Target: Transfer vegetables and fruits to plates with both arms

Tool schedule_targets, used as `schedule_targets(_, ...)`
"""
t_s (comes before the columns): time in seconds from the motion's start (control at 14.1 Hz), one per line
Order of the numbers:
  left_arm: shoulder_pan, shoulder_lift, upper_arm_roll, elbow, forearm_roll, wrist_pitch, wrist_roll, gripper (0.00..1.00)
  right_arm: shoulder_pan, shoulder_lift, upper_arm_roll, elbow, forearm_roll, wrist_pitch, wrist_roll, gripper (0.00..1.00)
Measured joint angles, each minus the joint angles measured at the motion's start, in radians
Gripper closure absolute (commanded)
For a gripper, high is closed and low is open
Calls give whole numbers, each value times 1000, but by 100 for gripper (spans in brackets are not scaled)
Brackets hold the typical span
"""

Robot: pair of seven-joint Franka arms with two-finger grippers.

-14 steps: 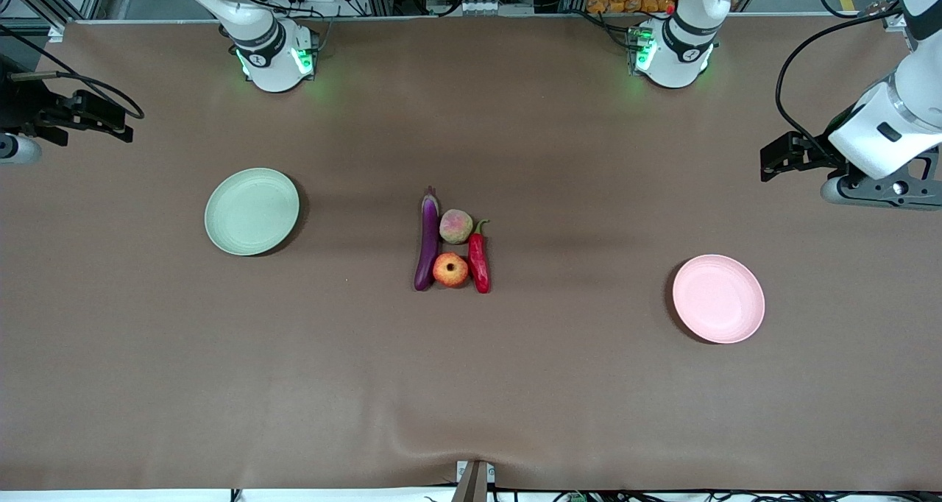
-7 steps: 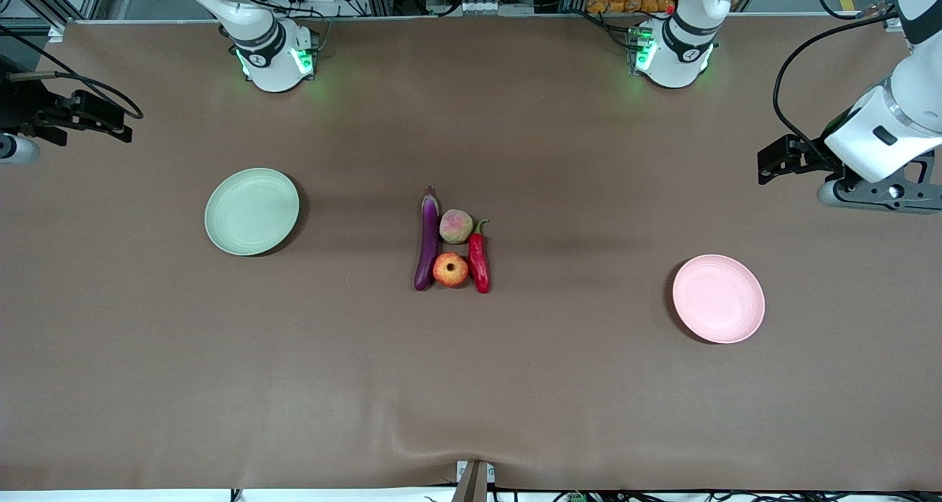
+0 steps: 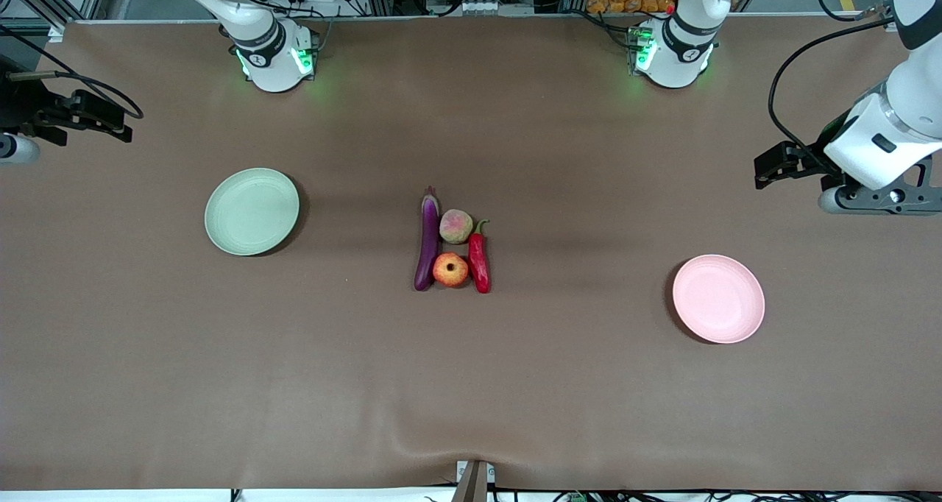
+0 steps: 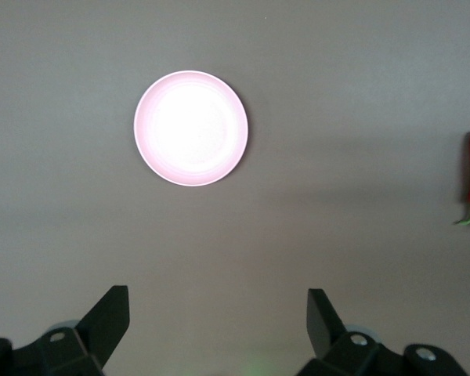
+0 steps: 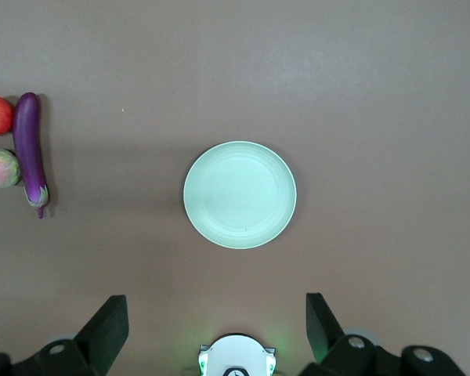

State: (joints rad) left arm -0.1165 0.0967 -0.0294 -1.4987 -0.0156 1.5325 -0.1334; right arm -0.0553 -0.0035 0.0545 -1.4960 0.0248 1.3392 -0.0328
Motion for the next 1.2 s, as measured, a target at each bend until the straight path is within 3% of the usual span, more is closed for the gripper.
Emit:
schedule_targets(0.43, -45, 56, -4, 34, -33, 11, -132, 0, 0, 0, 0, 0, 0, 0, 0, 0)
schedule_targets(0.92, -270, 189, -8, 71, -36, 107, -409, 0, 0, 1, -1, 0, 0, 0, 0, 0)
schedule_targets(1.2, -377, 278, -9, 75, -36, 237, -663, 0, -1, 1, -2, 0, 0, -1, 0, 0)
